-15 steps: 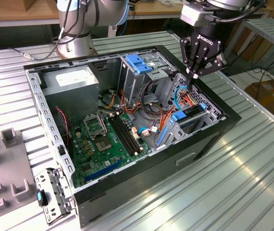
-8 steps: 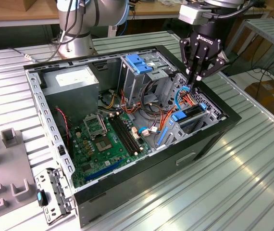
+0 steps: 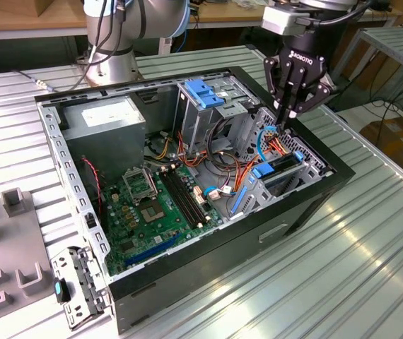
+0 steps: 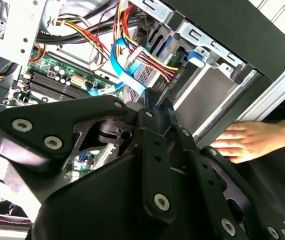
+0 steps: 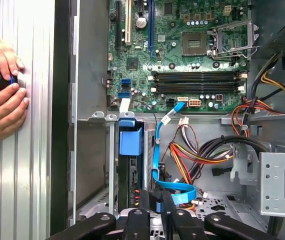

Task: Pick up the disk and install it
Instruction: 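Insert the second disk wire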

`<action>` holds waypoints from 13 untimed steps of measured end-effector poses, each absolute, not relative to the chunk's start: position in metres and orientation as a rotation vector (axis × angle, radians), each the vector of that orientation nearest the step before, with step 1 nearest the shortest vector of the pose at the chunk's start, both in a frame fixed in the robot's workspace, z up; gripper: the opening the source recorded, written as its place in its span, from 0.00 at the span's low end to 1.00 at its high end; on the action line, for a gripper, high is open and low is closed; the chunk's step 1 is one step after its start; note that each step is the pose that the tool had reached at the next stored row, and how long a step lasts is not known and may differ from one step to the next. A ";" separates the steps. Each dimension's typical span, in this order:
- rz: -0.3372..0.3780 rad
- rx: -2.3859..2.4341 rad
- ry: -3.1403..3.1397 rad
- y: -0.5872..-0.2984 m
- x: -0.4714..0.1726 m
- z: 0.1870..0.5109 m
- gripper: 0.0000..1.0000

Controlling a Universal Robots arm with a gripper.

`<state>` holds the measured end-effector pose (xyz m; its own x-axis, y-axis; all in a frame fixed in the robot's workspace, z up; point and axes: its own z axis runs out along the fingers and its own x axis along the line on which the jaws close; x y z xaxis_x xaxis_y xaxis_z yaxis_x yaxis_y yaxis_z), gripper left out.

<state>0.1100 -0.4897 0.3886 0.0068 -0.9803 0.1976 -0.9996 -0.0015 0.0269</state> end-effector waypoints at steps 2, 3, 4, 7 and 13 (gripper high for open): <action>0.182 2.109 -2.100 -0.487 0.110 0.388 0.24; 0.182 2.109 -2.100 -0.487 0.110 0.388 0.24; 0.182 2.109 -2.100 -0.486 0.110 0.388 0.24; 0.182 2.109 -2.100 -0.484 0.110 0.388 0.24; 0.185 2.107 -2.099 -0.478 0.111 0.388 0.24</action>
<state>0.1105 -0.4784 0.3880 0.0067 -0.9796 0.2007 -0.9996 -0.0014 0.0269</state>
